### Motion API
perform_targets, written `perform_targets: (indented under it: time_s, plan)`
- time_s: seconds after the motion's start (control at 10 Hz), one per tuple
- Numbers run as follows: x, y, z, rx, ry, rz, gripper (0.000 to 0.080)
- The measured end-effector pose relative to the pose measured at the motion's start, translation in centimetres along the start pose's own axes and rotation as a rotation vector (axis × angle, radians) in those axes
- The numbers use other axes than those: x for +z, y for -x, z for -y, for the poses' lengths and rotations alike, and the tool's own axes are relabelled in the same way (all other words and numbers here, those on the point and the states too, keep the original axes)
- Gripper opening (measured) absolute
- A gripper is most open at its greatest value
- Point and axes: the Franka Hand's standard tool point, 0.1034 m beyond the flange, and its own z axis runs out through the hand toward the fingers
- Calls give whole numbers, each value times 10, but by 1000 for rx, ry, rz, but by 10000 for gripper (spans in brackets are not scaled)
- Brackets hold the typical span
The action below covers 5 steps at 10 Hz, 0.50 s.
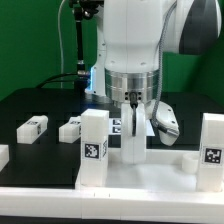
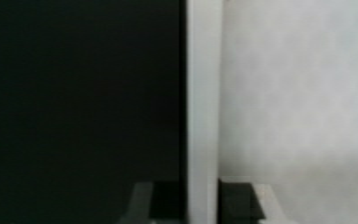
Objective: Assemble desk
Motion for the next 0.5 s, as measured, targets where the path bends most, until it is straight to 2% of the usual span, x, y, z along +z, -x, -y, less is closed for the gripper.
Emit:
perform_targets:
  time_s: [0.2,0.3,0.5]
  plan:
    - [0,0,0,-3,0,0,75]
    - [-2,-6,-3,-26,-3,2,75]
    - [-6,-18,-15,-62,-2,5,75]
